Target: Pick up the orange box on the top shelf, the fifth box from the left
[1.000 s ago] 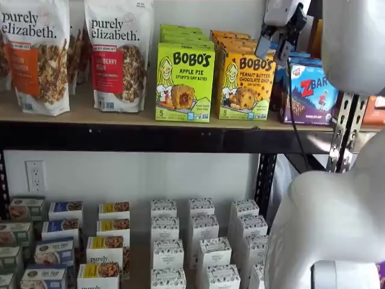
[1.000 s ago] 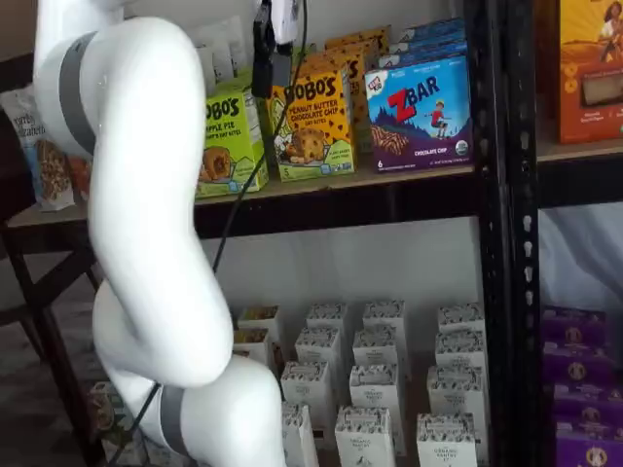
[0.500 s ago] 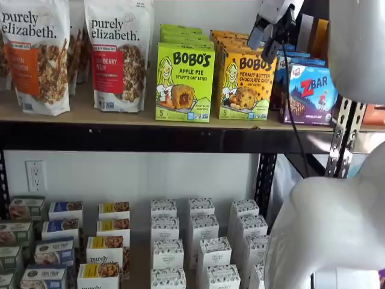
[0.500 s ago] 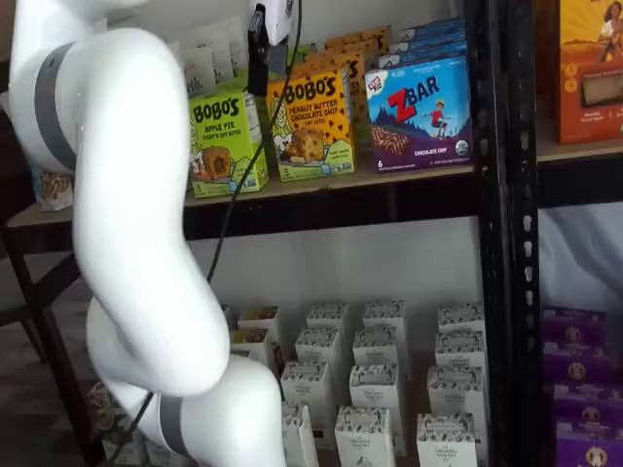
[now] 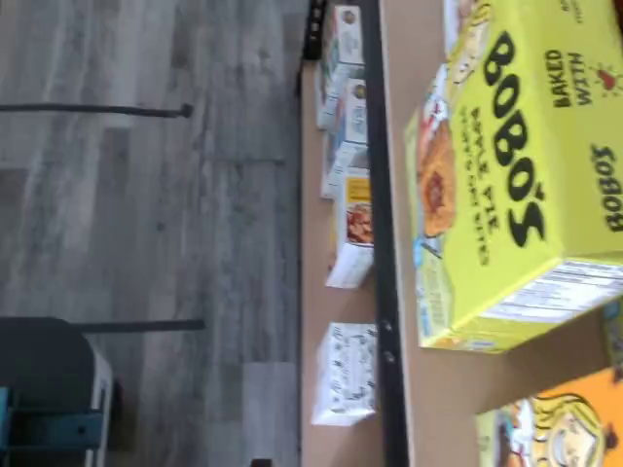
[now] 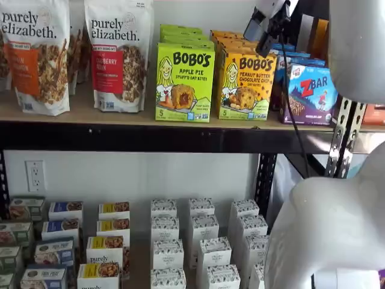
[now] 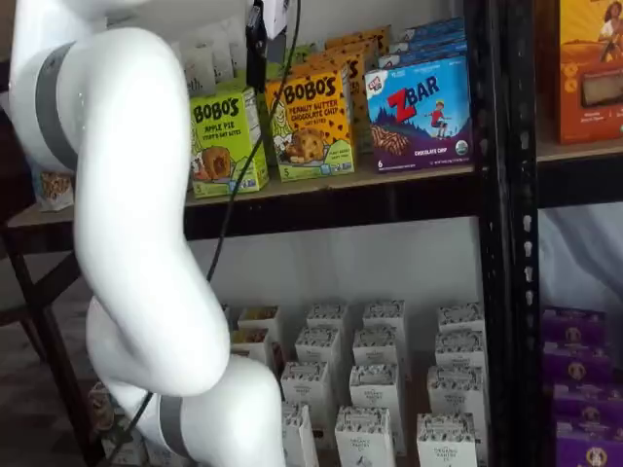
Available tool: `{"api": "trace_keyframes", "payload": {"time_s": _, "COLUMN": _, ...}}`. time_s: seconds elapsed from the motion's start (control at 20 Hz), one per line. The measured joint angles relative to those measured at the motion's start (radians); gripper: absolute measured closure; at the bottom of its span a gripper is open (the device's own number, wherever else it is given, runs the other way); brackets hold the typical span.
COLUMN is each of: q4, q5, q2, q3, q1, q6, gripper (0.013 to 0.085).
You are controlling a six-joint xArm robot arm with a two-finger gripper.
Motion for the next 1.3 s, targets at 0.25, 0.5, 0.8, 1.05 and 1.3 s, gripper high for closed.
{"api": "trace_keyframes", "payload": {"time_s": 0.25, "q4": -0.038, "q5": -0.072, "q2": -0.011, "q3": 0.021, "q1": 0.021, "q6": 0.002, "gripper": 0.013}}
{"api": "trace_keyframes", "payload": {"time_s": 0.5, "q4": -0.08, "q5": -0.135, "q2": -0.022, "q3": 0.04, "q1": 0.039, "q6": 0.002, "gripper": 0.013}}
{"api": "trace_keyframes", "payload": {"time_s": 0.8, "q4": -0.115, "q5": -0.132, "q2": -0.014, "q3": 0.027, "q1": 0.041, "q6": -0.006, "gripper": 0.013}}
{"api": "trace_keyframes", "payload": {"time_s": 1.05, "q4": -0.131, "q5": -0.173, "q2": -0.035, "q3": 0.054, "q1": 0.038, "q6": -0.016, "gripper": 0.013}}
{"api": "trace_keyframes", "payload": {"time_s": 1.3, "q4": -0.158, "q5": -0.211, "q2": -0.056, "q3": 0.079, "q1": 0.044, "q6": -0.022, "gripper": 0.013}}
